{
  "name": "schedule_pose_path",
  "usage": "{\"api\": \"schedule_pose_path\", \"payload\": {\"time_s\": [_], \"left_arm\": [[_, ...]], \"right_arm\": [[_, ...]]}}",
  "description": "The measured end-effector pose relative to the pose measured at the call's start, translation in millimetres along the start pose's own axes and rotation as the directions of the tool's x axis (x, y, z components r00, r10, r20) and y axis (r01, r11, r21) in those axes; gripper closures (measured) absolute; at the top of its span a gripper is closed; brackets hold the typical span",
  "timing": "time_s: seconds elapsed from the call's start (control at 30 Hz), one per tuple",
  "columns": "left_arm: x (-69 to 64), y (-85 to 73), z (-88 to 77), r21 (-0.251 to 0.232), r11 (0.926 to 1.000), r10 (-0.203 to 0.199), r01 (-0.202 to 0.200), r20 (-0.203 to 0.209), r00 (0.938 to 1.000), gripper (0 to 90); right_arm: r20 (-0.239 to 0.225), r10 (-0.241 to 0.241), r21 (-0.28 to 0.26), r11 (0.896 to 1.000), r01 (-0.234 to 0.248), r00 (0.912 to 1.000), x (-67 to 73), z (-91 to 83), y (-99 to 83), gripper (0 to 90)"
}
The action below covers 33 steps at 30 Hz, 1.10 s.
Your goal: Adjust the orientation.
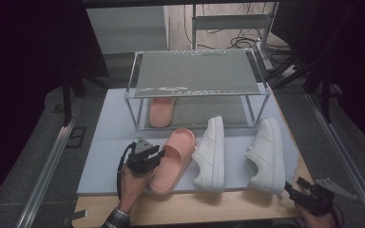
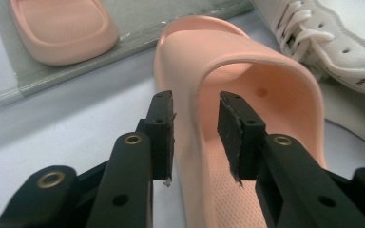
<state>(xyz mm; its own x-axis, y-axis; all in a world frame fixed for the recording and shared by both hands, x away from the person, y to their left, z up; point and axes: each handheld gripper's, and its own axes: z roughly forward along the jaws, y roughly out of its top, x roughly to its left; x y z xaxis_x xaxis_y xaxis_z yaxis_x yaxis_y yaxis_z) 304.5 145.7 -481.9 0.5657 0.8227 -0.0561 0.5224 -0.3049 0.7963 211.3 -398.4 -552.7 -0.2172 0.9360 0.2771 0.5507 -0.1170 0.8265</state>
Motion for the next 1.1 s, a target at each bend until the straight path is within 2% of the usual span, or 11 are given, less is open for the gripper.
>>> {"api": "schedule_pose_path", "payload": {"time_s": [0.13,0.3,0.57,0.63,0.83,1.1], "left_arm": [[0.4,3.7,6.0,0.009,1.0,0.0,0.0,-0.003,1.0,65.8],[2.9,7.8,11.6,0.019,0.9997,-0.015,0.016,-0.004,0.9999,70.3],[5.7,4.0,16.8,0.039,0.9981,-0.05,0.048,0.031,0.9983,79.4],[7.6,3.6,17.0,0.035,0.9965,-0.077,0.075,0.043,0.9961,80.4],[8.9,8.0,17.4,0.05,0.996,-0.074,0.073,0.017,0.9971,84.0],[7.5,13.9,16.9,0.059,0.9965,-0.06,0.06,-0.002,0.9982,84.3]], "right_arm": [[-0.001,0.001,-0.001,1.0,-0.001,1.0,0.1,0.0,0.0,23.4],[-0.001,-0.001,-0.001,1.0,0.001,1.0,0.0,0.0,0.0,23.4],[-0.003,-0.006,-0.001,1.0,0.006,1.0,-0.2,-0.1,-0.2,23.4],[-0.004,-0.005,0.0,1.0,0.005,1.0,0.0,-0.3,-0.2,23.4],[-0.002,-0.005,-0.002,1.0,0.005,1.0,0.2,-0.2,-0.4,23.4],[-0.002,-0.006,-0.001,1.0,0.006,1.0,0.2,-0.2,-0.4,23.4]]}}
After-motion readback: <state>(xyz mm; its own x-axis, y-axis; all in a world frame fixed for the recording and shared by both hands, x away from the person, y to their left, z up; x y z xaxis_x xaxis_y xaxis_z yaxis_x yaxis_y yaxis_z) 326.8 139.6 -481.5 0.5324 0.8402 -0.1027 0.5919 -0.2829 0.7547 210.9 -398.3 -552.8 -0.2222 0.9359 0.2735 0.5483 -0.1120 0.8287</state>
